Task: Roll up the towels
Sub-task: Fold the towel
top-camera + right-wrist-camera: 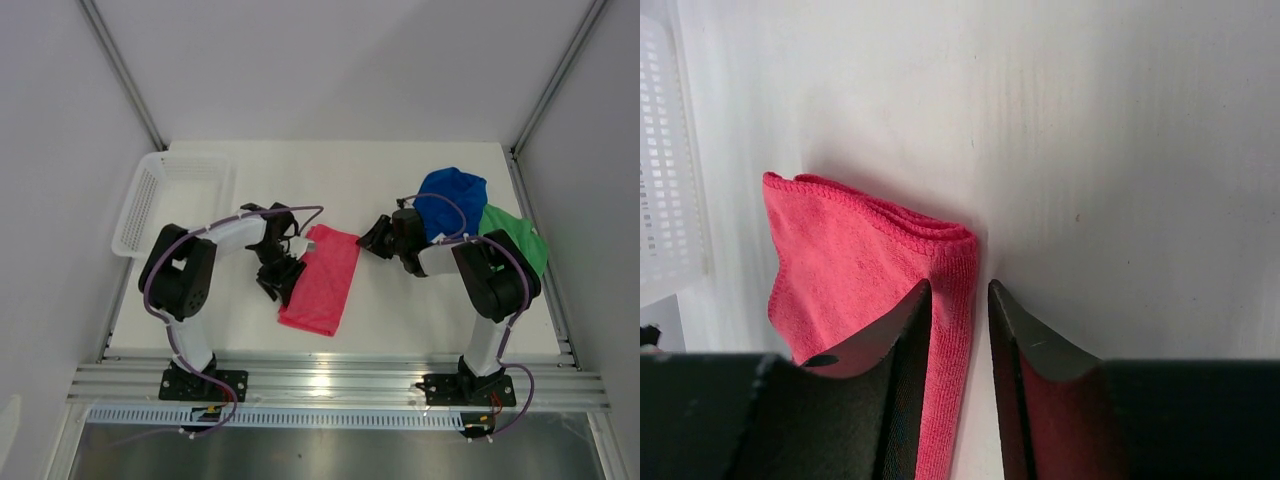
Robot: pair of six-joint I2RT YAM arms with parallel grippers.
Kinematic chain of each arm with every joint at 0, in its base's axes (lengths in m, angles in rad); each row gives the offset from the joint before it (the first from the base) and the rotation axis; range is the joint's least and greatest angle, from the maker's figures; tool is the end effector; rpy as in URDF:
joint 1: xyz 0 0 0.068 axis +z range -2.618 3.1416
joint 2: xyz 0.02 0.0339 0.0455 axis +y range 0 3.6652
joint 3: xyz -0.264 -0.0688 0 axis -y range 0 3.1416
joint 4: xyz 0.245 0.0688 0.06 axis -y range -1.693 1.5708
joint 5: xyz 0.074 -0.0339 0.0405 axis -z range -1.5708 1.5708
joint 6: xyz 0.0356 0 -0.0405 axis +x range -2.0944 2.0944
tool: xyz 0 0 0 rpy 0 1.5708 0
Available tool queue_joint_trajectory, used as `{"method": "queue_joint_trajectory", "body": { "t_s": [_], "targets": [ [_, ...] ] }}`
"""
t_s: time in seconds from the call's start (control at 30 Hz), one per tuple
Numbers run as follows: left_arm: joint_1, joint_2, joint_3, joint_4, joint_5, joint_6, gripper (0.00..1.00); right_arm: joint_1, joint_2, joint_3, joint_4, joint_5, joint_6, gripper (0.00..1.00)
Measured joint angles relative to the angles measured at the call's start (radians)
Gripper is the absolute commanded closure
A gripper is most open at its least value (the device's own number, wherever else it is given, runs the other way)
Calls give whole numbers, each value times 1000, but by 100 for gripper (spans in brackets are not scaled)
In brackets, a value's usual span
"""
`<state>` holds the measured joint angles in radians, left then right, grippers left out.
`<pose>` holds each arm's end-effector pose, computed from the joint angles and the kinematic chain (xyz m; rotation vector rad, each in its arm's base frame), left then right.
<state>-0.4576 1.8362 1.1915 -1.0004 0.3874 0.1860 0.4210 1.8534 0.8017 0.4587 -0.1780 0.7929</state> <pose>0.2750 -0.1504 0.1623 -0.9171 -2.8191 0.5612 0.3239 0.1519 0.1231 0.3165 2.2700 0.8624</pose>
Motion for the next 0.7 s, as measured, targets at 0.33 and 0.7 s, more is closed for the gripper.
{"method": "queue_joint_trajectory", "body": {
  "t_s": [0.33, 0.7],
  "targets": [
    [-29, 1, -53, 13, 45, -2, 52, -10, 48, 56, 4, -9, 0, 68],
    [-29, 29, -103, 39, 119, -13, 99, -15, 66, 62, 8, -14, 8, 97]
  ]
}}
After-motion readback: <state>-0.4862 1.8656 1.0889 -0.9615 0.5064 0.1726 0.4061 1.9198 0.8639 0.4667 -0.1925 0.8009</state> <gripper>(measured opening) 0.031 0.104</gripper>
